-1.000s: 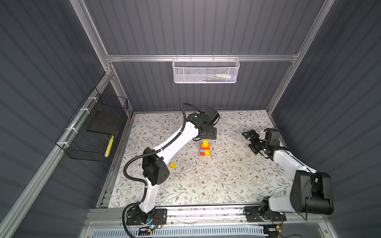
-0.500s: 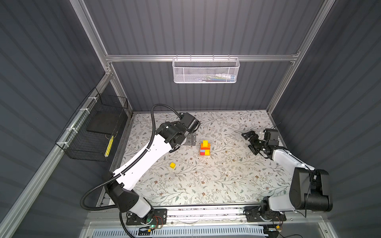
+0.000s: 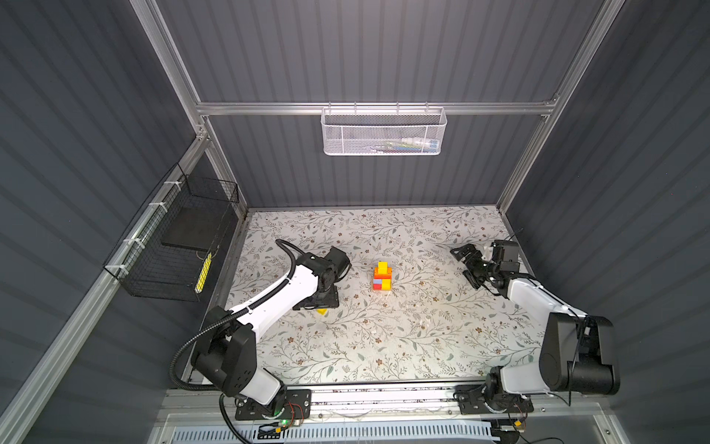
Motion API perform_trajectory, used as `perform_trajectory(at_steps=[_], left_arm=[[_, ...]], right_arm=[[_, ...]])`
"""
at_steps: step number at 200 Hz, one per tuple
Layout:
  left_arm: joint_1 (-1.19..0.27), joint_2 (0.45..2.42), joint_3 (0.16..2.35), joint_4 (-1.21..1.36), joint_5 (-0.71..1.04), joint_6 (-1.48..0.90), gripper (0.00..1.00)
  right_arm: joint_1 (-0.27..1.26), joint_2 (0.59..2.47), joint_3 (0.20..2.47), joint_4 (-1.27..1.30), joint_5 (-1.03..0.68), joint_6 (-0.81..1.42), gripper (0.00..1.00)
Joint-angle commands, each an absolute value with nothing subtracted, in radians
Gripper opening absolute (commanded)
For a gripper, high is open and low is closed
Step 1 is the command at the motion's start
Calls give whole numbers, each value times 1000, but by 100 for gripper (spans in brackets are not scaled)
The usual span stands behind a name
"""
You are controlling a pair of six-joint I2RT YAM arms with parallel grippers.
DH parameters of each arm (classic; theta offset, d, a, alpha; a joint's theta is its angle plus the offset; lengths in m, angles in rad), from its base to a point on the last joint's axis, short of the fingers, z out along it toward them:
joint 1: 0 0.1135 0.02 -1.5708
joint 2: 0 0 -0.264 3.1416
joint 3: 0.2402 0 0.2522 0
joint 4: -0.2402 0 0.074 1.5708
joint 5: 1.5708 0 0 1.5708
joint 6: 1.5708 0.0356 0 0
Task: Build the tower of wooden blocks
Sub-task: 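Move the left gripper over the small yellow cube nearer the robot, then lower the left gripper and close it on the small yellow cube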
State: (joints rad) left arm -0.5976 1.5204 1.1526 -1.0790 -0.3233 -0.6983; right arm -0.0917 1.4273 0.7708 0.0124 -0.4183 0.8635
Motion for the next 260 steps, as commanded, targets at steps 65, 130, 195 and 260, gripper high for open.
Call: perform_trajectory(at_steps=[65,130,195,260], left_arm=[[-577,1580,1055,-797,-286,-576,71],[-577,1680,1057,-761,-322,-512,65],[-577,1741,1044,-727,-286,-513,61],[-577,1710,1040,-736,-243,-538,55]], right_arm=[[-89,1420,781,20,-411,851,99],[-90,1427,781,27,-415,854,99],[-89,1429,782,27,-413,854,99],[-90,1433,782,30,-412,859,99]])
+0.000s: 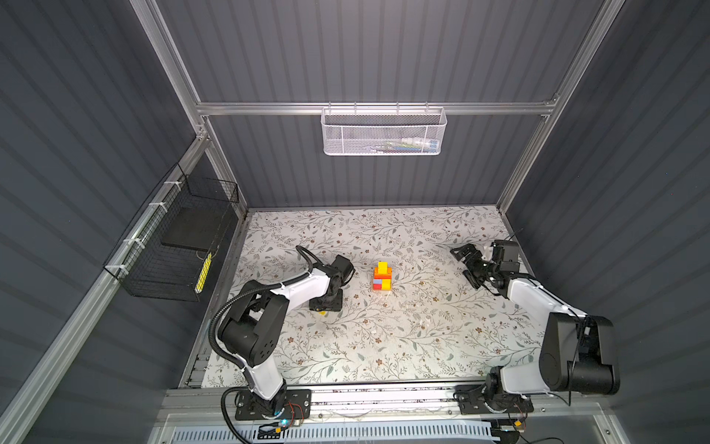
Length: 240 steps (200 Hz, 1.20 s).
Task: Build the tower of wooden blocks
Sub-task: 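Lower the left gripper and close it on the small yellow cube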
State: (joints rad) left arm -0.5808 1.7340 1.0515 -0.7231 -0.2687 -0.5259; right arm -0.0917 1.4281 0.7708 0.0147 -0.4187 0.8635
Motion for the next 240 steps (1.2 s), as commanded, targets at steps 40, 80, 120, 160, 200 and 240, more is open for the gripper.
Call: perform_trajectory(at_steps=[40,80,120,160,200,240], left_arm=[[-577,1709,1042,-750,-225,-547,53],[-577,1715,1046,-775,-241,-589,51],[-577,1697,1062,-800,-264,-630,48],[-577,1672,1068,-810,-264,-640,48],[-573,1682,1068,-808,-259,-638,47],[-562,1701,1066,-806,-246,-636,47]], right_arm=[[-89,1434,781,30,-413,860,99],[-91,1435,780,29,-413,859,99],[-90,1436,781,30,-413,858,99],[-89,1442,781,34,-416,861,99],[-91,1441,779,35,-416,861,99],[-90,1440,779,34,-416,862,99]])
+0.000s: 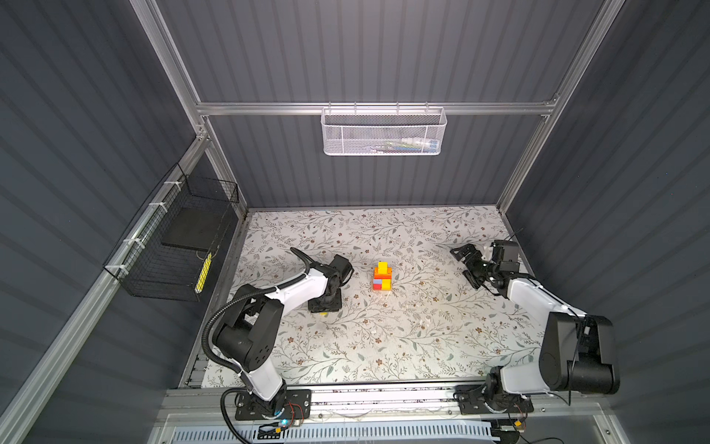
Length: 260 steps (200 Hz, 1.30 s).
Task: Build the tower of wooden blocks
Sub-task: 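Lower the left gripper and close it on the small yellow cube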
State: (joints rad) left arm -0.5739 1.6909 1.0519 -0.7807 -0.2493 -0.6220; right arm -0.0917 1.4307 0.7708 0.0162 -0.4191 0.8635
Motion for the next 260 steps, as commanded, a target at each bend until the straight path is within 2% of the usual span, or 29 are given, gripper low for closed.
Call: perform_trajectory(at_steps=[1,89,260], left_arm=[[-563,1701,1065,-806,-245,-635,47],[-543,1703,1043,-775,-209,-632,41],[-529,1714,1038,-760,-182,-632,35]], right_arm=[[-90,1440,779,34,-417,862,99],[-89,1448,779,43,-422,868,99],[-89,1456,781,45,-420,871,99]])
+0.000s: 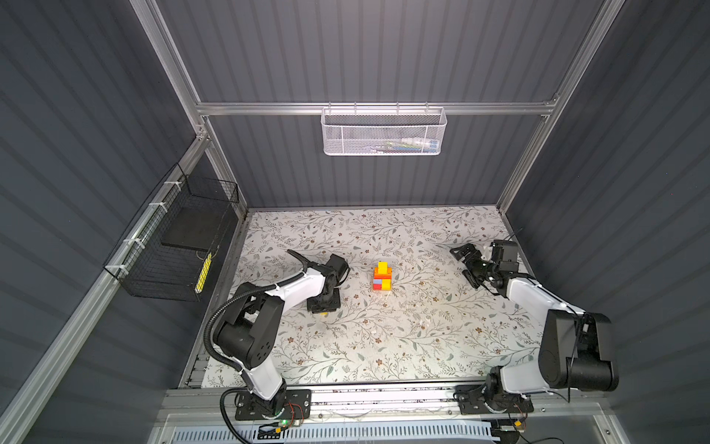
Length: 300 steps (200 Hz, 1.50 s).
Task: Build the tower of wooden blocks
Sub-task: 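Lower the left gripper and close it on the small yellow cube, then lift the small yellow cube and carry it over the stack with the left gripper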
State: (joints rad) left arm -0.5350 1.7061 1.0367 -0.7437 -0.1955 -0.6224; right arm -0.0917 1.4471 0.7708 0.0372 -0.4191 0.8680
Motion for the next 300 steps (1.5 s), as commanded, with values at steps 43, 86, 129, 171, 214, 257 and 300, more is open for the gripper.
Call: perform_trajectory(at_steps=[43,86,129,171,214,257,300], left_arm=[[-527,1696,1041,-767,-185,-637,38],[-525,1678,1035,-764,-187,-638,37],[-520,1663,1029,-762,-187,-640,36],[-516,1670,1020,-755,-175,-640,35],[-517,1680,1017,-744,-162,-642,33],[-515,1664,1027,-761,-162,-648,22],[-515,1652,1143,-874,-137,-659,20]], right_arm=[[-88,1460,781,46,-422,871,99],[-89,1461,781,46,-422,872,99],[-89,1462,780,47,-422,872,99],[-89,1463,779,49,-422,874,99],[-89,1465,779,48,-422,876,99],[-89,1465,779,49,-419,877,99],[-89,1474,779,55,-423,878,99]])
